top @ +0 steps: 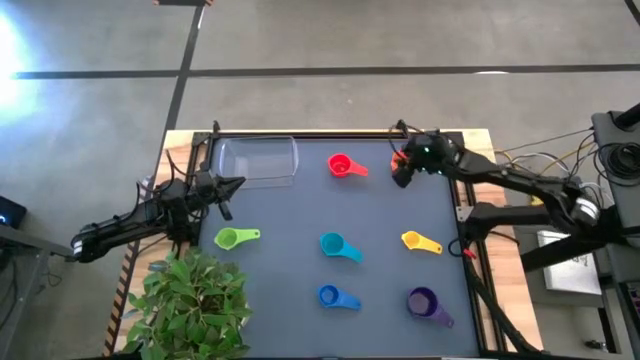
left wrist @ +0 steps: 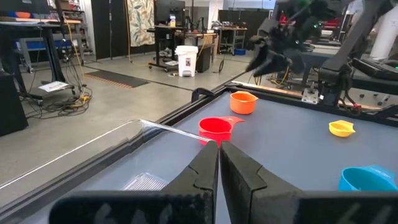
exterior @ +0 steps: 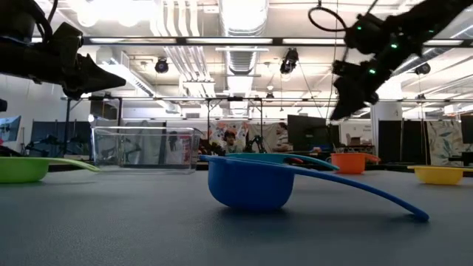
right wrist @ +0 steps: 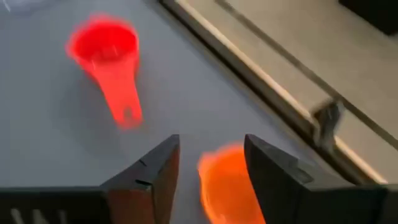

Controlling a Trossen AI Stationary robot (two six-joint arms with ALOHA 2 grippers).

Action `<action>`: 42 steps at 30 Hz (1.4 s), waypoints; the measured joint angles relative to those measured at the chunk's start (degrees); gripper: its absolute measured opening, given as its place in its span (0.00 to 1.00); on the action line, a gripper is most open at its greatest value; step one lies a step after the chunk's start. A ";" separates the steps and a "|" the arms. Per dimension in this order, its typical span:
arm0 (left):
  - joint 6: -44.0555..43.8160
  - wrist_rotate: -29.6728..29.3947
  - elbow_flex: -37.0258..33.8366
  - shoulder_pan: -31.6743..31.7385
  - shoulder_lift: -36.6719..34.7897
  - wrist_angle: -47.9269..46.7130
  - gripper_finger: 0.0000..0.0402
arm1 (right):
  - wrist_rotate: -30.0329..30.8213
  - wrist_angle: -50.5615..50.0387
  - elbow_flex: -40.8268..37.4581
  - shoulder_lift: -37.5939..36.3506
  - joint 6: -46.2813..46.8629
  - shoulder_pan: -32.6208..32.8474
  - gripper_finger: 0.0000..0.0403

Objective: Nest measuring cups in basket
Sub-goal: Stack the orange measuring cup on top of the purple measuring cup

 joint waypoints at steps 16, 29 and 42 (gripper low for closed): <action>0.00 0.00 0.00 0.01 0.14 0.01 0.00 | 0.73 -16.71 9.23 4.73 -6.95 -1.60 0.44; 0.00 0.00 0.00 0.03 0.17 0.03 0.00 | 1.03 -30.98 24.00 9.72 -15.98 -10.25 0.44; 0.00 0.00 0.00 0.03 0.17 0.01 0.00 | -4.76 -32.24 24.64 22.72 -17.55 -17.75 0.44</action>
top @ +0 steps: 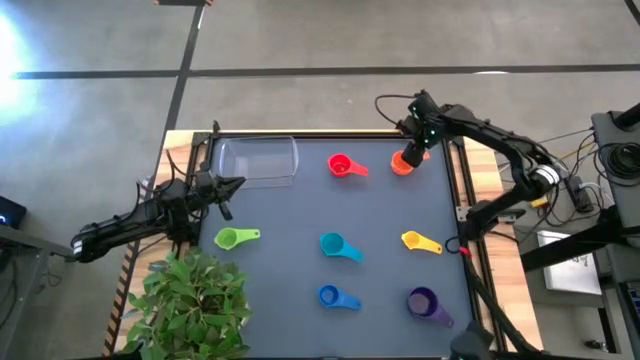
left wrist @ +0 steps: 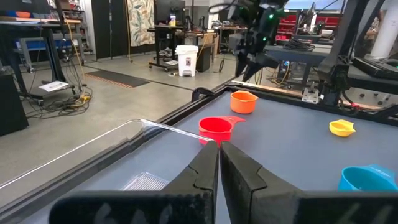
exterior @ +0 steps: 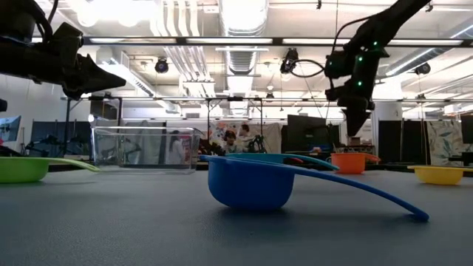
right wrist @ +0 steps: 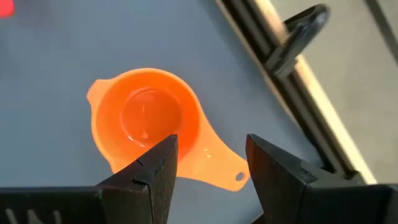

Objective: Nest measuring cups in basket
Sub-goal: Stack the orange measuring cup on top of the purple measuring cup

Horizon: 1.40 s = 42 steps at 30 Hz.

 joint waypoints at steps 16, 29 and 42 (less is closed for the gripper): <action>0.00 0.00 0.00 -0.01 0.00 0.02 0.00 | -1.40 3.48 -0.11 6.54 0.12 0.11 0.44; 0.00 0.00 0.00 -0.02 0.00 0.02 0.00 | -1.56 7.06 -0.11 9.86 0.08 0.11 0.43; 0.00 0.00 0.00 0.00 0.02 0.02 0.00 | 0.49 5.89 0.10 10.73 2.57 0.11 0.09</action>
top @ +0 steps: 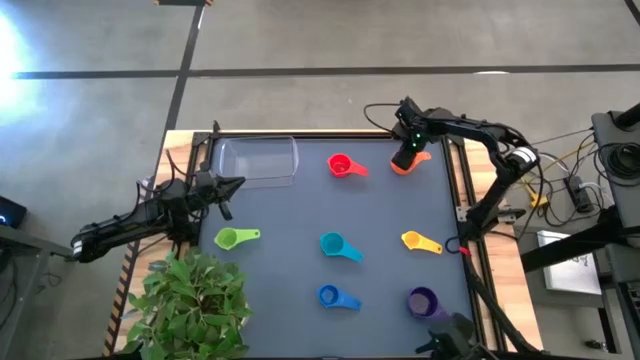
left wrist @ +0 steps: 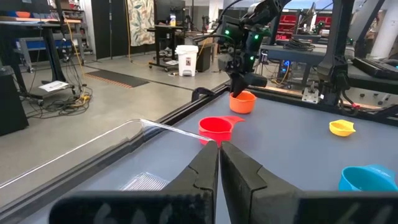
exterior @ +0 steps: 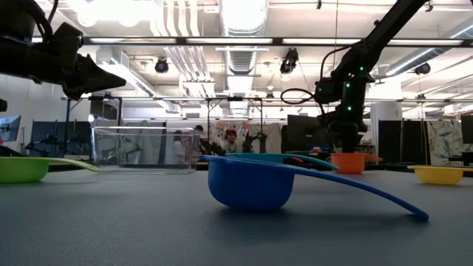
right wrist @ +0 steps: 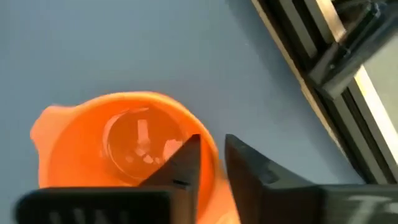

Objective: Nest measuring cups in basket
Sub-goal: Stack the orange measuring cup on top of the purple measuring cup

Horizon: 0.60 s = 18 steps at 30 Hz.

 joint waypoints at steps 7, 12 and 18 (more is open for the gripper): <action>0.00 0.00 0.00 -0.01 0.00 -0.02 0.00 | -0.01 -8.20 3.14 -3.58 7.44 0.49 0.02; 0.00 0.00 0.00 0.00 0.00 -0.02 0.00 | -0.06 -12.90 2.00 -11.36 12.71 2.13 0.02; 0.00 0.00 0.00 0.00 0.00 -0.02 0.00 | -0.56 -19.00 -1.11 -25.19 23.24 8.60 0.02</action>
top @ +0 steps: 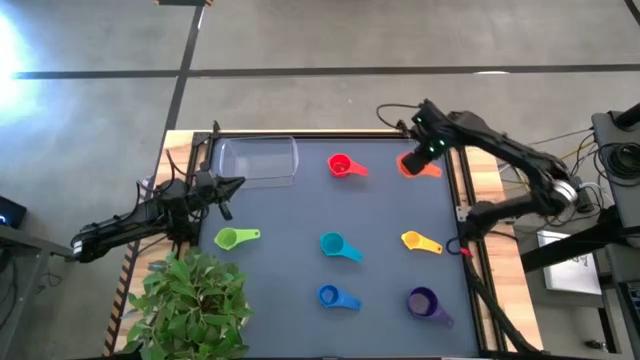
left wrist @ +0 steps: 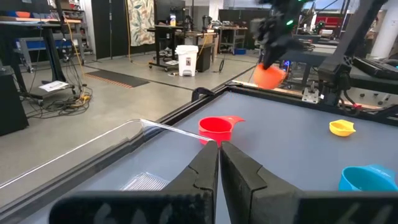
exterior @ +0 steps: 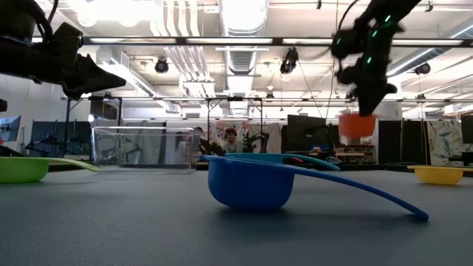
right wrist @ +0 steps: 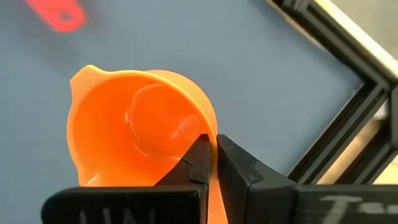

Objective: Nest measuring cups in basket
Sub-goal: Stack the orange measuring cup on top of the purple measuring cup

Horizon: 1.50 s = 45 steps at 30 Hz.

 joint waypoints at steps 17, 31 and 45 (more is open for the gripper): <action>0.00 0.00 0.00 -0.02 0.00 0.00 0.00 | -2.27 -6.62 -4.09 -20.63 37.03 29.28 0.02; 0.00 -0.01 0.00 0.00 0.00 0.02 0.00 | 2.23 -12.30 -4.34 -14.07 71.42 65.10 0.02; 0.00 0.00 0.00 0.00 0.00 0.00 0.00 | 7.24 -4.75 -4.32 -5.03 99.80 94.08 0.02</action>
